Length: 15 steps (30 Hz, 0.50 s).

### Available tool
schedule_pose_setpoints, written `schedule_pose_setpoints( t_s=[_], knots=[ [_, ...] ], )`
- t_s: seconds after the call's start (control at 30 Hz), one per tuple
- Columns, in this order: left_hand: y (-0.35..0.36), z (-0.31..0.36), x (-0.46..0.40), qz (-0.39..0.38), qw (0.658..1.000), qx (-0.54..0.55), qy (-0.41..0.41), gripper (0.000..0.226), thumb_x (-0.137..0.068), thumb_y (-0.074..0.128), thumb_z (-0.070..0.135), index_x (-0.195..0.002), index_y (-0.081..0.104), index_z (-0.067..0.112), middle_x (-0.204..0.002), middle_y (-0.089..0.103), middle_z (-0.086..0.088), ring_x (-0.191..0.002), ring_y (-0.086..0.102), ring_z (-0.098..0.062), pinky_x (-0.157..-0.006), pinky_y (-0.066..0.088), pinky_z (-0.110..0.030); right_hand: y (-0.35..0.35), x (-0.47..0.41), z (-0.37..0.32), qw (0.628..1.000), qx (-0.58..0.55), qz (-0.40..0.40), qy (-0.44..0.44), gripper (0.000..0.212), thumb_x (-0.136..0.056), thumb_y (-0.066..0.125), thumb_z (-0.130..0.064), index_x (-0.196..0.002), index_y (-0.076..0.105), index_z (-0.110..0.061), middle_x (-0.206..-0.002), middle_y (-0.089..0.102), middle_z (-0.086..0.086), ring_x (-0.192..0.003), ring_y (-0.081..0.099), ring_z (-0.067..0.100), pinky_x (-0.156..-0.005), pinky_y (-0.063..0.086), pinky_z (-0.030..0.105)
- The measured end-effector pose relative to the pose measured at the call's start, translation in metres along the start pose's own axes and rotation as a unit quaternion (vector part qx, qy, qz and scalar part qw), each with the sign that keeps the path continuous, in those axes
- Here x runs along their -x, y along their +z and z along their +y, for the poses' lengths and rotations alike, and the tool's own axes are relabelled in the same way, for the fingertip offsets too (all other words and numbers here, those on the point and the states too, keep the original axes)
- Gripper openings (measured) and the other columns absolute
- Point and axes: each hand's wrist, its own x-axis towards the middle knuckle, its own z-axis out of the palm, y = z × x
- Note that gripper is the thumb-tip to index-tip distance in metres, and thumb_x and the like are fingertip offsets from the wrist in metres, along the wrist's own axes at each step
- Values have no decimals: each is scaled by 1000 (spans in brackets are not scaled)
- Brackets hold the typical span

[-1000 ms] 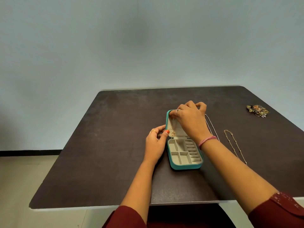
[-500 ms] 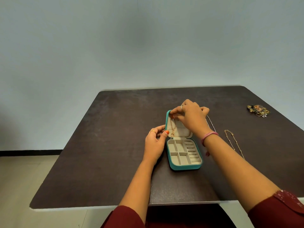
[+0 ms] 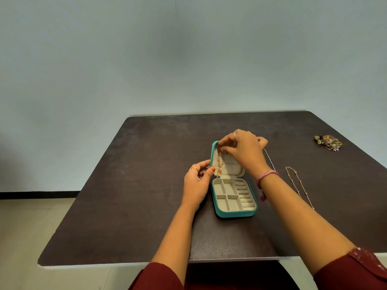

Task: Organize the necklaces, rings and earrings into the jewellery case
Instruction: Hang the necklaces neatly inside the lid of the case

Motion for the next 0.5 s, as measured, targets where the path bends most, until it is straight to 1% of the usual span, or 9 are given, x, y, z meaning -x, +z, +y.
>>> schedule_pose_setpoints(
  t_s=[0.1, 0.2, 0.27, 0.3, 0.37, 0.4, 0.43, 0.5],
  knots=[
    [-1, 0, 0, -3, 1000, 2, -6, 25, -91, 62, 17, -116, 61, 19, -108, 68, 5, -97, 66, -7, -85, 55, -26, -3, -1, 1, 998, -52, -3, 22, 15, -79, 74, -32, -79, 59, -35, -73, 58, -18, -87, 55, 4, -75, 16, 32],
    [-1, -1, -1, -3, 1000, 1, -9, 23, -91, 62, 16, -114, 61, 22, -107, 68, 5, -96, 66, -7, -85, 55, -26, -7, -5, 0, 995, -80, -30, 44, 22, -74, 78, -31, -79, 56, -31, -71, 59, -14, -75, 52, -2, -75, 19, 32],
    [-1, -1, -1, -2, 1000, 2, -11, 24, -91, 62, 15, -114, 61, 21, -106, 68, 5, -95, 66, -6, -84, 55, -26, -9, -11, -1, 990, -103, -64, 69, 27, -71, 80, -29, -77, 54, -30, -70, 57, -13, -70, 50, -2, -75, 25, 33],
    [-1, -1, -1, -2, 1000, 3, -12, 25, -91, 62, 15, -115, 61, 19, -105, 69, 6, -95, 66, -5, -84, 55, -25, -9, -14, -1, 986, -120, -83, 83, 29, -70, 81, -27, -76, 53, -29, -69, 56, -13, -69, 51, 0, -78, 31, 35],
    [-1, -1, -1, -1, 1000, 7, -15, 26, -91, 62, 13, -117, 61, 16, -104, 69, 6, -94, 66, -5, -83, 55, -23, -8, -19, 0, 974, -167, -114, 100, 33, -66, 83, -19, -73, 52, -28, -65, 56, -11, -67, 54, 8, -85, 44, 48],
    [-1, -1, -1, 0, 1000, 9, -16, 26, -91, 62, 12, -116, 61, 16, -104, 69, 5, -93, 66, -5, -82, 55, -22, -7, -20, 0, 970, -182, -125, 103, 33, -64, 83, -15, -73, 53, -27, -62, 56, -10, -67, 56, 11, -88, 46, 54],
    [-1, -1, -1, 0, 1000, 10, -18, 25, -91, 62, 11, -115, 61, 16, -103, 70, 5, -93, 67, -6, -81, 55, -22, -7, -22, 0, 967, -190, -135, 100, 33, -63, 81, -12, -73, 54, -27, -61, 56, -9, -66, 56, 13, -88, 47, 57],
    [-1, -1, 0, 0, 1000, 11, -18, 23, -91, 62, 11, -112, 61, 18, -102, 70, 5, -93, 67, -7, -79, 54, -19, -6, -24, 0, 966, -190, -149, 90, 32, -64, 79, -9, -74, 54, -26, -62, 57, -9, -66, 57, 13, -87, 48, 56]
  ],
)
